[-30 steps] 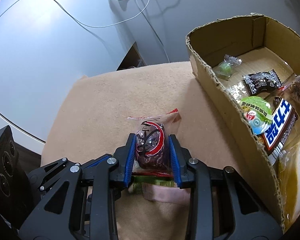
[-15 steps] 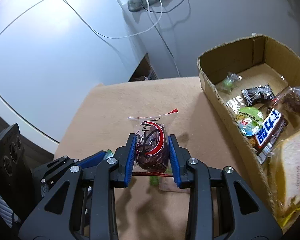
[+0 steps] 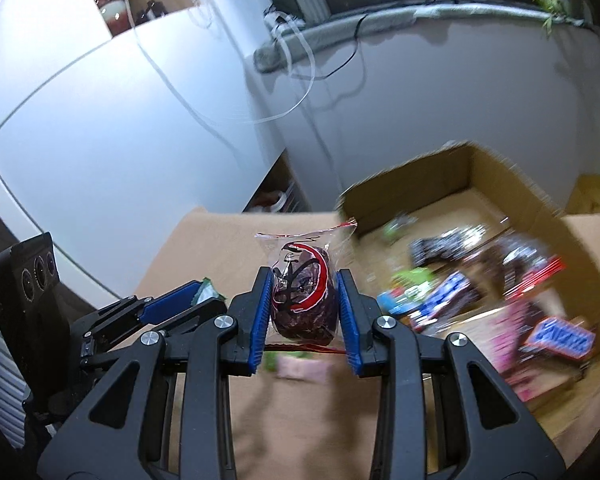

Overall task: Organize snacks
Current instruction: 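Grasp the green mint packet with the left tool, then carry the candy bag and mint packet into the box and open both tools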

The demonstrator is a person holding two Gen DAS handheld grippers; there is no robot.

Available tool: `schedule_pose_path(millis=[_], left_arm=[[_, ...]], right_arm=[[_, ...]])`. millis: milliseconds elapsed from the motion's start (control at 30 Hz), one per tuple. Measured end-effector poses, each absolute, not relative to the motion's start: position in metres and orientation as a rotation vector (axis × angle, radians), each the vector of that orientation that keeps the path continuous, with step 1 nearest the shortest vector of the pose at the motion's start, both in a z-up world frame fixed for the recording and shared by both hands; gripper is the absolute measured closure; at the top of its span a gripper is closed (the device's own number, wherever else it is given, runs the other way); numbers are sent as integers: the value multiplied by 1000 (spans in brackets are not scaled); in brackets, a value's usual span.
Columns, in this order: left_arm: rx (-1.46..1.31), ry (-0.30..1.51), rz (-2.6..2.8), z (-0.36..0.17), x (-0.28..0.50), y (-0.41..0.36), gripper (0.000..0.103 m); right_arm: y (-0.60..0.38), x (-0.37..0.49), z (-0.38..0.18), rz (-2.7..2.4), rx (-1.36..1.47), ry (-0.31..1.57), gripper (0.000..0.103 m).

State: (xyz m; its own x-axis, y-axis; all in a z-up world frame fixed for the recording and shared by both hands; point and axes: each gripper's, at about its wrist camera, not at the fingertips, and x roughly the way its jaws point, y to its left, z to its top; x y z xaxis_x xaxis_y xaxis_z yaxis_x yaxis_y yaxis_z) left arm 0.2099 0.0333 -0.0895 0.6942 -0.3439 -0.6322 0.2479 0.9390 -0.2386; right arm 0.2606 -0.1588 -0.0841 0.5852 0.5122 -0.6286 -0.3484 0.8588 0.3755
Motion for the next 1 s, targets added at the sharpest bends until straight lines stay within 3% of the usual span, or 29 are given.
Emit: schedule_pose_path(millis=[400,1000], left_arm=[[-138,698,-386,-73,249,-25,70],[-93,757,-424,-90,279,-72,70]], right_arm=[[-240,309,-73,387,233,795,70],[-257,341,-100,336,238,863,70]])
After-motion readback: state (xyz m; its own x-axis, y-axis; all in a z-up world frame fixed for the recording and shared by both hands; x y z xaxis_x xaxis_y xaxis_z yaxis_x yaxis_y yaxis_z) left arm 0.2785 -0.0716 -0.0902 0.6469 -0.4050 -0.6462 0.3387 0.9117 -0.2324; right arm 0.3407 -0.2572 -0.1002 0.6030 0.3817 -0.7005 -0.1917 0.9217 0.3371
